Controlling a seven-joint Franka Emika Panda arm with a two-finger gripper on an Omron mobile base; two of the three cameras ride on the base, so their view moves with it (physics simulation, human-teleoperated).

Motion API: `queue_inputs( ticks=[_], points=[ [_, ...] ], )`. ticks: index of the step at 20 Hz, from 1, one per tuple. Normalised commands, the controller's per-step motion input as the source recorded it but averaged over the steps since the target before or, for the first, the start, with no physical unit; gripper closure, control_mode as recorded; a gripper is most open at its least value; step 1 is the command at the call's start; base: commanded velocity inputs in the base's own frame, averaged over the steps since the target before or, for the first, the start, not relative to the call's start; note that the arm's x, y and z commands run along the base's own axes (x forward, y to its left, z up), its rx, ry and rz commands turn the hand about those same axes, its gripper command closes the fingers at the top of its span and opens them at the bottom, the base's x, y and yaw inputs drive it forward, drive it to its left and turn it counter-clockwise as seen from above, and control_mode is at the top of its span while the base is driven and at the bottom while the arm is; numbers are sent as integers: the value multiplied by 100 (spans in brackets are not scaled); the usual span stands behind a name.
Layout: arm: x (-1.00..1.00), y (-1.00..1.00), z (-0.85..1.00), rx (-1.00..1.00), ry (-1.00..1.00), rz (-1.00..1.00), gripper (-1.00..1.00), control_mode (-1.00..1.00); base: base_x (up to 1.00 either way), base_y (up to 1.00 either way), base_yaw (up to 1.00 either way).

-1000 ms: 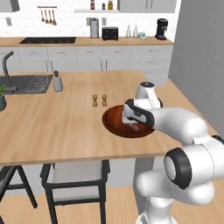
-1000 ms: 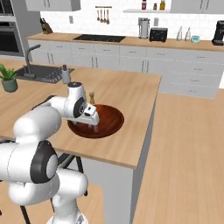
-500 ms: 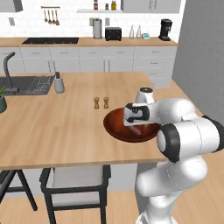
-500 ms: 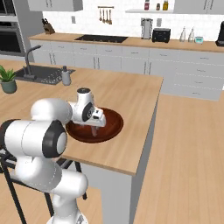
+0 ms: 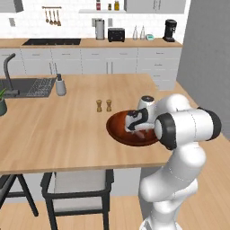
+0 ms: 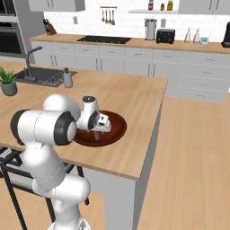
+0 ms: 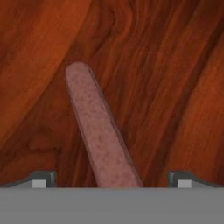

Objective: Place one bun and one sausage from the bowl on each plate.

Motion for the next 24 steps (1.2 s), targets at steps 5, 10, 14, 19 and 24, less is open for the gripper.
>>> queue_inputs(
  ticks=[5, 10, 14, 19, 24],
  points=[
    [27, 0, -43, -6, 0, 0, 100, -100, 0, 0, 0],
    [15, 0, -25, -3, 0, 0, 100, -100, 0, 0, 0],
    [-11, 0, 2, 0, -2, 0, 100, -100, 0, 0, 0],
    [-73, 0, 55, 0, -5, 0, 100, -100, 0, 0, 0],
    [-98, 3, 100, 1, -13, 0, 100, -100, 0, 0, 0]
  ],
)
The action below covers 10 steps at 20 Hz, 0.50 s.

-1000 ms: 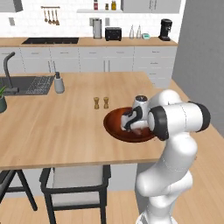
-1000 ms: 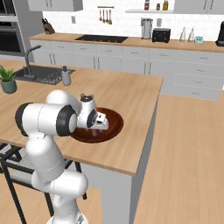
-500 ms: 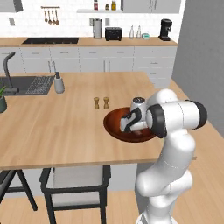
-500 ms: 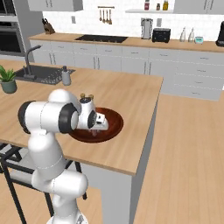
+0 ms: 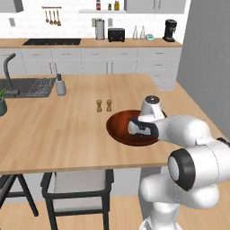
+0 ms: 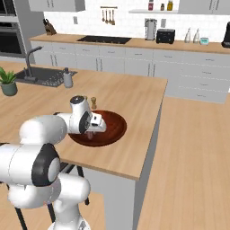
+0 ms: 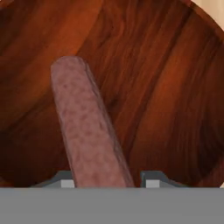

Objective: Place one bun and one sausage from the bowl on each plate.

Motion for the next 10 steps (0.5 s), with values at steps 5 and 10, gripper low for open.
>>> queue_inputs(
  ticks=[5, 10],
  points=[
    [-53, 16, 60, 4, -5, 0, 100, 100, -37, 23, 0],
    [0, 0, 0, 0, 0, 0, 100, 100, -87, 91, -2]
  ],
)
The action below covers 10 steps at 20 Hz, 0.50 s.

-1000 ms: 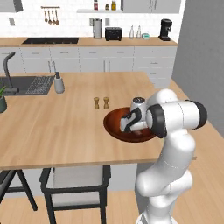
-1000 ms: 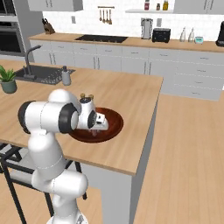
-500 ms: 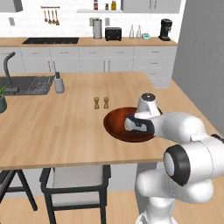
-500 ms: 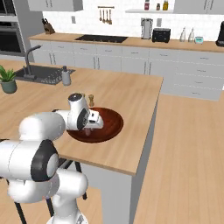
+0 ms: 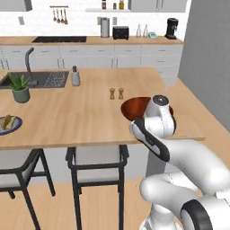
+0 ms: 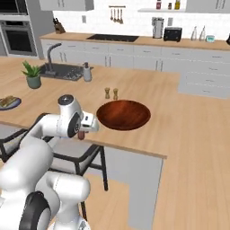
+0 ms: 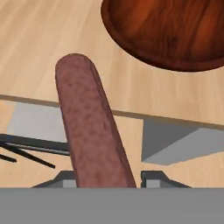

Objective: Place one bun and one sausage from the bowl on each plate.

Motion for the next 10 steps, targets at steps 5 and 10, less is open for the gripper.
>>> queue_inputs(
  ticks=[5, 10],
  points=[
    [0, 0, 0, 0, 0, 0, 100, 100, -30, 100, -8],
    [0, 0, 0, 0, 0, 0, 100, 100, -3, 100, -5]
  ],
)
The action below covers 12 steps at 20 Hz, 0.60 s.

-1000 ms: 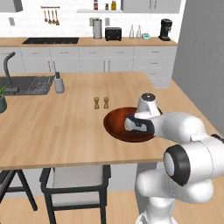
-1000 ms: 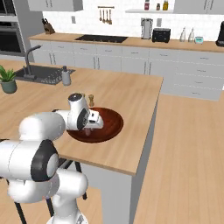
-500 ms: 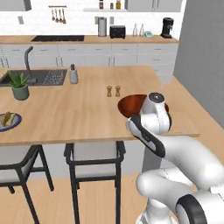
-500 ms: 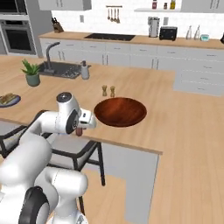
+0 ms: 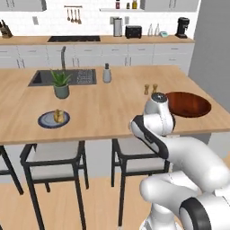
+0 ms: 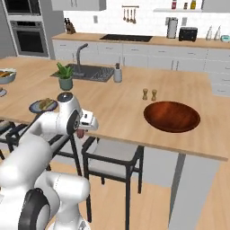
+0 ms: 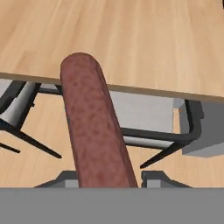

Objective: Place one bun and one sausage from the bowl on each plate.

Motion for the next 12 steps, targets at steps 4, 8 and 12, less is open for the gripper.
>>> queue_inputs(
  ticks=[4, 8, 12],
  points=[
    [0, 0, 0, 0, 0, 0, 100, 100, 0, 100, -7],
    [0, 0, 0, 0, 0, 0, 100, 100, 11, 100, -17],
    [0, 0, 0, 0, 0, 0, 100, 100, 56, 100, -19]
  ],
)
